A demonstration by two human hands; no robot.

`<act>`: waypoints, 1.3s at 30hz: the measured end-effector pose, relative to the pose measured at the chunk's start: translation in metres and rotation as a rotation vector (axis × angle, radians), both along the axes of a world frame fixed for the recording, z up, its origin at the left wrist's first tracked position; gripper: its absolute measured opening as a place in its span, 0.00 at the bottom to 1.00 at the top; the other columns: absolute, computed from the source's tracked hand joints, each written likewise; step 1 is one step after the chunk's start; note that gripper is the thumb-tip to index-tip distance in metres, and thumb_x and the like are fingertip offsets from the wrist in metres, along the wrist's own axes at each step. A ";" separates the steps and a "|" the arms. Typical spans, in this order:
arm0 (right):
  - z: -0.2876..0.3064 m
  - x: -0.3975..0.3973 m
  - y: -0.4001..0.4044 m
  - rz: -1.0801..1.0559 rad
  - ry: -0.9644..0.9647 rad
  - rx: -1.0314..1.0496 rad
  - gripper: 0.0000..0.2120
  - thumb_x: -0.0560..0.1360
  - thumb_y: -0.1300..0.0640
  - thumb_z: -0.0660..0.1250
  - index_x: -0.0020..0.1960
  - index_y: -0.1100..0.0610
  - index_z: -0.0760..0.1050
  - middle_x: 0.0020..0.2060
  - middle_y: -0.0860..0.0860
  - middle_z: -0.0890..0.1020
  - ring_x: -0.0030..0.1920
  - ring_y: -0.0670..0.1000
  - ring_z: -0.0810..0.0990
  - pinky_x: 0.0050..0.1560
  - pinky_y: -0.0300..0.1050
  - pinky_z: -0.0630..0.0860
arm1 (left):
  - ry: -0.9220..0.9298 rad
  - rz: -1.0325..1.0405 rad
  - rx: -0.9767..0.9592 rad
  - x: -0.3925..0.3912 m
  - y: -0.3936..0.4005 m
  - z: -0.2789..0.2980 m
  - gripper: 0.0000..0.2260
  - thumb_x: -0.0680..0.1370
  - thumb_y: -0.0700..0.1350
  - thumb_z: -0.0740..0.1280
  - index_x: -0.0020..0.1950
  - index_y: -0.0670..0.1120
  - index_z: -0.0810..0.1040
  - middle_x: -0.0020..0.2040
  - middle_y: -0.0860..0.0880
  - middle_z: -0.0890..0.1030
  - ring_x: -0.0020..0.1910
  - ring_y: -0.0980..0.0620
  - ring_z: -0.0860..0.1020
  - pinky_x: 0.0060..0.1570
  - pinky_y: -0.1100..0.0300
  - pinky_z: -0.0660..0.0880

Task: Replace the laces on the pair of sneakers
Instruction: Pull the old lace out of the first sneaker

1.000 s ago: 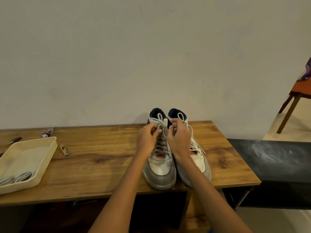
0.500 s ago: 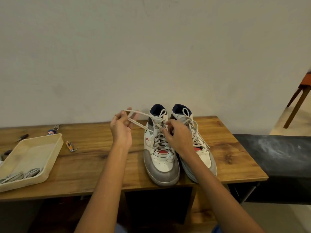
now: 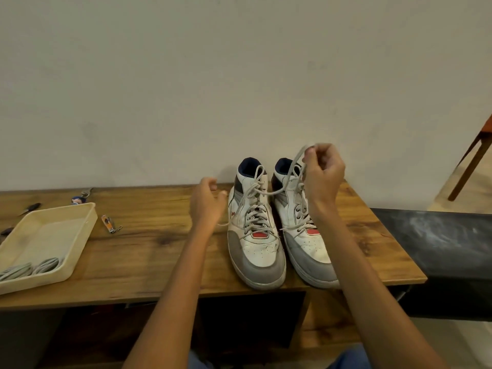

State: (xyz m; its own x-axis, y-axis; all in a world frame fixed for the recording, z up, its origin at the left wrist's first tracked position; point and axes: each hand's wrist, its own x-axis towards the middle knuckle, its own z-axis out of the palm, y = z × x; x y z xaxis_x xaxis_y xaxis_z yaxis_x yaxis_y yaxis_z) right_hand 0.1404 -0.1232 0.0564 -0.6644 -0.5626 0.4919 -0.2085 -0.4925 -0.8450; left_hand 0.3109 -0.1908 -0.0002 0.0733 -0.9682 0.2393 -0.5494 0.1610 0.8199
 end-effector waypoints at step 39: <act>0.030 -0.016 0.028 0.665 0.607 0.848 0.10 0.76 0.53 0.66 0.43 0.59 0.78 0.34 0.50 0.81 0.33 0.44 0.78 0.29 0.34 0.72 | -0.035 0.048 -0.134 0.005 -0.007 0.008 0.16 0.75 0.37 0.67 0.62 0.46 0.73 0.60 0.47 0.75 0.58 0.51 0.74 0.48 0.64 0.67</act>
